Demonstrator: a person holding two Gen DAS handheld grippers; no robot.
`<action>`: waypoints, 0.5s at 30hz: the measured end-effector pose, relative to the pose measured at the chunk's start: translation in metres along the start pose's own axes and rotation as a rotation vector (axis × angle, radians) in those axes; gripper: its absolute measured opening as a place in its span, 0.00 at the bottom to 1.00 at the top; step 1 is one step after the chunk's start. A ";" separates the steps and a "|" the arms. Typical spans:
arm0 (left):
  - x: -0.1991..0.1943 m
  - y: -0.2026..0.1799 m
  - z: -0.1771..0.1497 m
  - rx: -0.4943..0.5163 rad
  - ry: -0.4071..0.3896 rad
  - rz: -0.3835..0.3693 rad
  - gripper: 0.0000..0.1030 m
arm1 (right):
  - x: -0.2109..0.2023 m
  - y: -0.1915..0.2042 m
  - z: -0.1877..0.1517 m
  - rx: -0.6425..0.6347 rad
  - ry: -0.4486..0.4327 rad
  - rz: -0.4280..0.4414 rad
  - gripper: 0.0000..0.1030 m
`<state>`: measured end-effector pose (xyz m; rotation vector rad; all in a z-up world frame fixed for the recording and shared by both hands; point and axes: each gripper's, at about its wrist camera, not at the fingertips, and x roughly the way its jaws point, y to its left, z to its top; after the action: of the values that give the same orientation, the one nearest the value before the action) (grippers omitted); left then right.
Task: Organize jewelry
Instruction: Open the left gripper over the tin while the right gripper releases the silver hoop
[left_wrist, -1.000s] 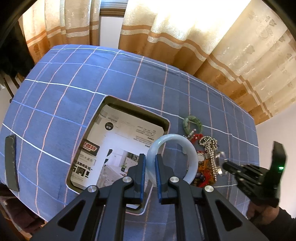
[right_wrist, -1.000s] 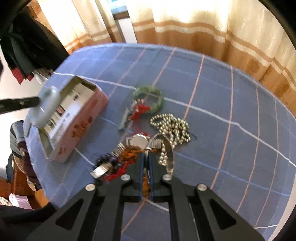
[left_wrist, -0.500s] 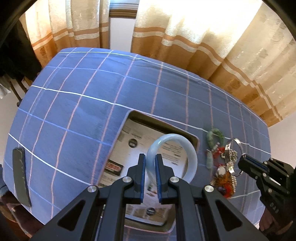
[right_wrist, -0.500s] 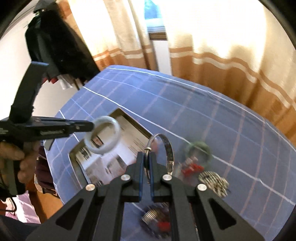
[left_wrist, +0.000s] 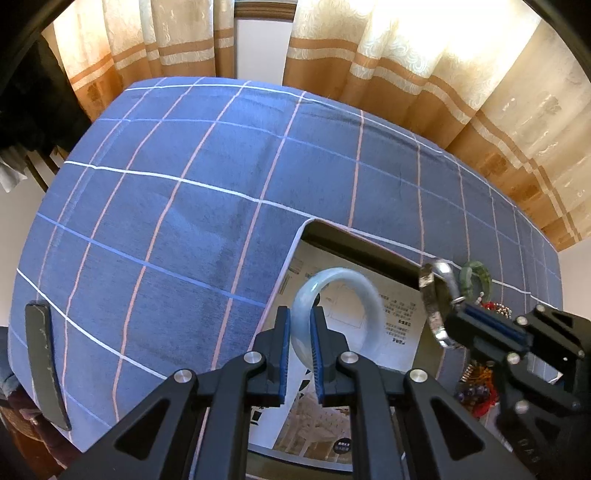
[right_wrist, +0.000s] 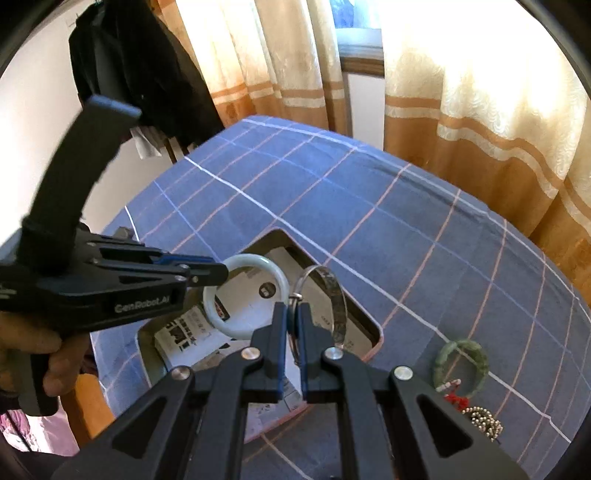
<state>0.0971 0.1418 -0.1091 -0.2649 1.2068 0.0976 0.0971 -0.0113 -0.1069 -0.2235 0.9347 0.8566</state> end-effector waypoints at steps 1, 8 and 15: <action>0.001 0.000 0.000 -0.003 0.004 -0.006 0.11 | 0.003 0.000 0.000 -0.002 0.006 -0.003 0.08; -0.002 -0.007 0.004 0.014 -0.007 0.011 0.11 | 0.018 -0.005 -0.011 0.012 0.055 -0.010 0.08; -0.004 -0.007 0.001 -0.011 0.003 0.034 0.23 | 0.017 -0.010 -0.012 0.034 0.049 -0.024 0.14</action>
<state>0.0986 0.1355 -0.1043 -0.2541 1.2138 0.1332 0.1027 -0.0148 -0.1290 -0.2267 0.9900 0.8155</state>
